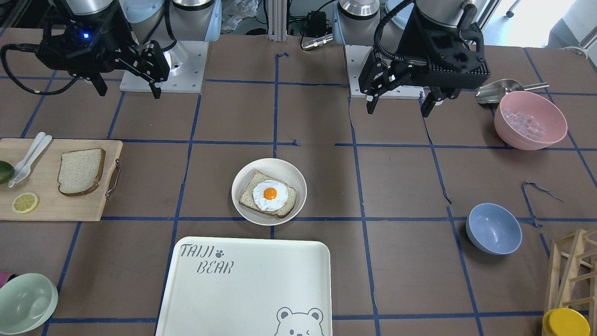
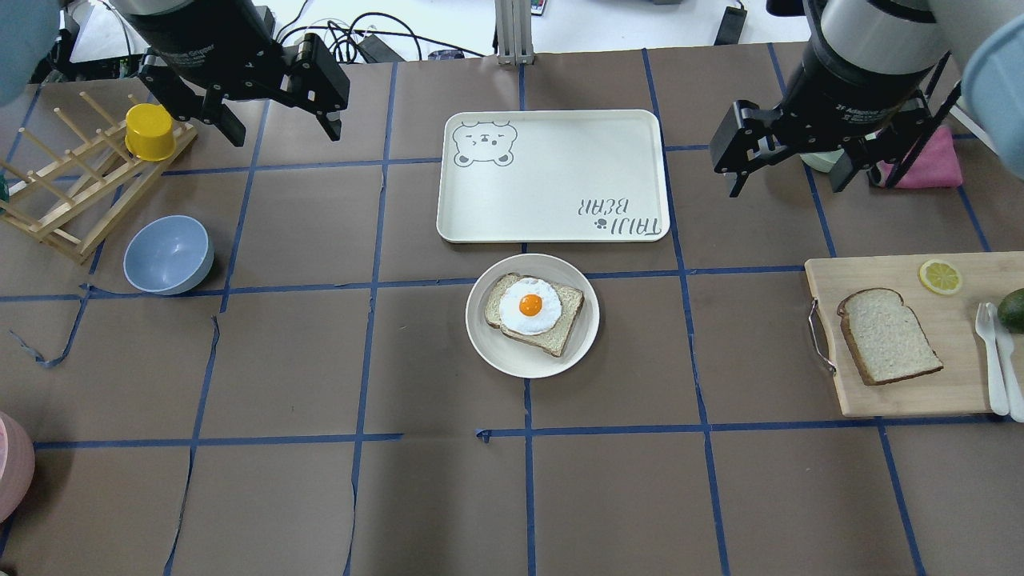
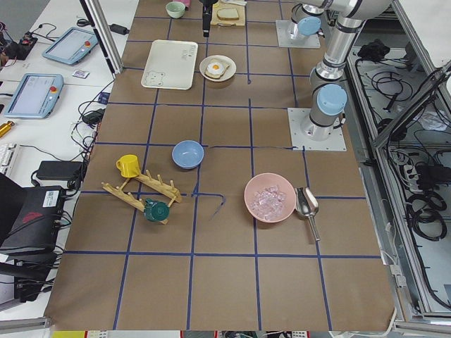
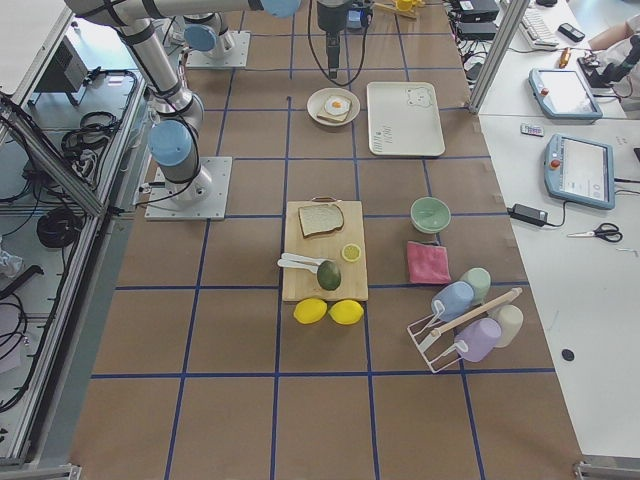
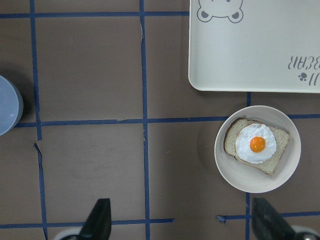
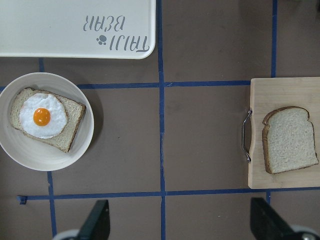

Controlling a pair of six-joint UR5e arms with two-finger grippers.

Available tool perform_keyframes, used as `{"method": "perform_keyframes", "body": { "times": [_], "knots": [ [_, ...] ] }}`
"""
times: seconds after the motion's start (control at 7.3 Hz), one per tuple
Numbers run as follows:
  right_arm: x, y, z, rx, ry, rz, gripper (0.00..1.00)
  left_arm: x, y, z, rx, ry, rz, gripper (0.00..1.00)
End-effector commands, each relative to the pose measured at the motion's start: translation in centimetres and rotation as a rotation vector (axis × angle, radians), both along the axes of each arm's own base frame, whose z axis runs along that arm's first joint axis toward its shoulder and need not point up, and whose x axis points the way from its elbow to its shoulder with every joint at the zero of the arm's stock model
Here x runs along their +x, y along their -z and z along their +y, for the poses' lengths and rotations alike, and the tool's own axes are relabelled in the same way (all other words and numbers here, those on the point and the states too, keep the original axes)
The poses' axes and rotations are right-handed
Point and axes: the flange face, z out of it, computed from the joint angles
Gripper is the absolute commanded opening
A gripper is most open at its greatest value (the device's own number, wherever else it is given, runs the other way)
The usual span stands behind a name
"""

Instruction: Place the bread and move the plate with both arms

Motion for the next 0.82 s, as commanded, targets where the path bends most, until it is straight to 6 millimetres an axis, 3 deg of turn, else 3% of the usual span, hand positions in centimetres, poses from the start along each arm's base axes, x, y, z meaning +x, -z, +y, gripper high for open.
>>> {"method": "perform_keyframes", "body": {
  "times": [0.0, 0.68],
  "knots": [
    [0.05, 0.15, -0.03, 0.003, -0.003, 0.000, 1.00, 0.00, 0.07, 0.01, 0.002, 0.000, 0.000, 1.00],
    [-0.02, 0.27, 0.01, 0.009, 0.000, 0.000, 1.00, -0.04, -0.02, -0.14, -0.007, 0.000, 0.003, 1.00]
  ]
}}
